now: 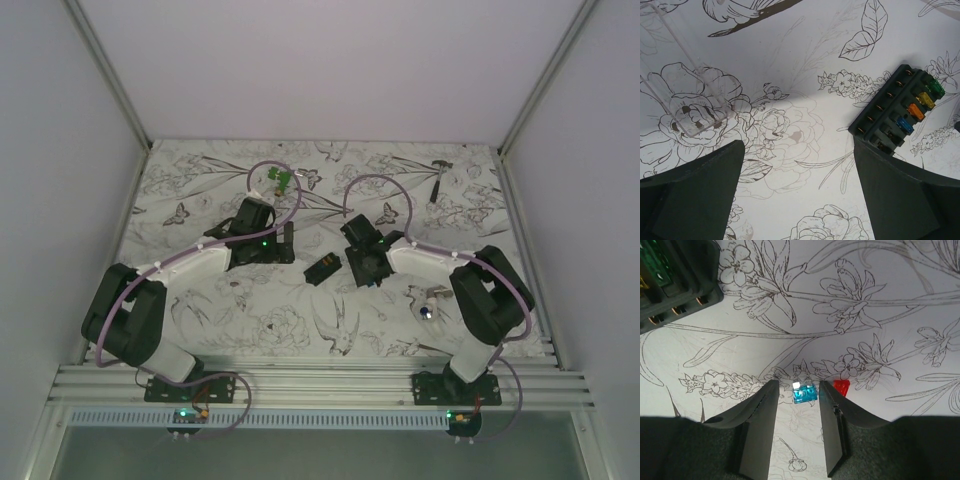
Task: Snap on the fuse box
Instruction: Pick up the fuse from the center of the board.
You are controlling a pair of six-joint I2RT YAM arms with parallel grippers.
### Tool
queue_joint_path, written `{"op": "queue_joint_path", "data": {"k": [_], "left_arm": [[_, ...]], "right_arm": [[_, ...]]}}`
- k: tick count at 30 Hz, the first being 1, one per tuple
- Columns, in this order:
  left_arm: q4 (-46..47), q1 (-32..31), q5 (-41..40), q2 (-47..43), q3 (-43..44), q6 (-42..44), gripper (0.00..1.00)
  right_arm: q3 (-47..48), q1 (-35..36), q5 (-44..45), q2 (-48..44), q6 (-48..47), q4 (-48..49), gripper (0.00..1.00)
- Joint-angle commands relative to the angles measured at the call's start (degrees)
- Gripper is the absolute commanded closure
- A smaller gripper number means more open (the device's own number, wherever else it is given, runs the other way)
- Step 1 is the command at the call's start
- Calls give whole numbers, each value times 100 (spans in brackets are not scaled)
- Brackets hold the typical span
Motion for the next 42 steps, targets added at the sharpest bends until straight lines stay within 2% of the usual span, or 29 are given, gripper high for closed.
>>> {"op": "queue_joint_path", "data": {"k": [1,8,22,30,37,42], "left_arm": [[-52,34,111,45,16,-78,4],[-48,35,193,141,48,-109,4],[-55,36,231,121,43,-140,4],[-53,42,254,133,44,-157,4],[-51,37,274,138,44,-170,4],[-47,43,367,119,58,-196,4]], "right_arm": [[147,-70,-100,102,-73,98,56],[24,-55,-257,-41,67,-114,59],[-113,-59,155,-191,546,-324,61],[-198,-58,21,-241,612,-334,62],[-207,-60,-15,-171,642,-311,67],[-250,-61,-48,-195,642,-273,74]]}}
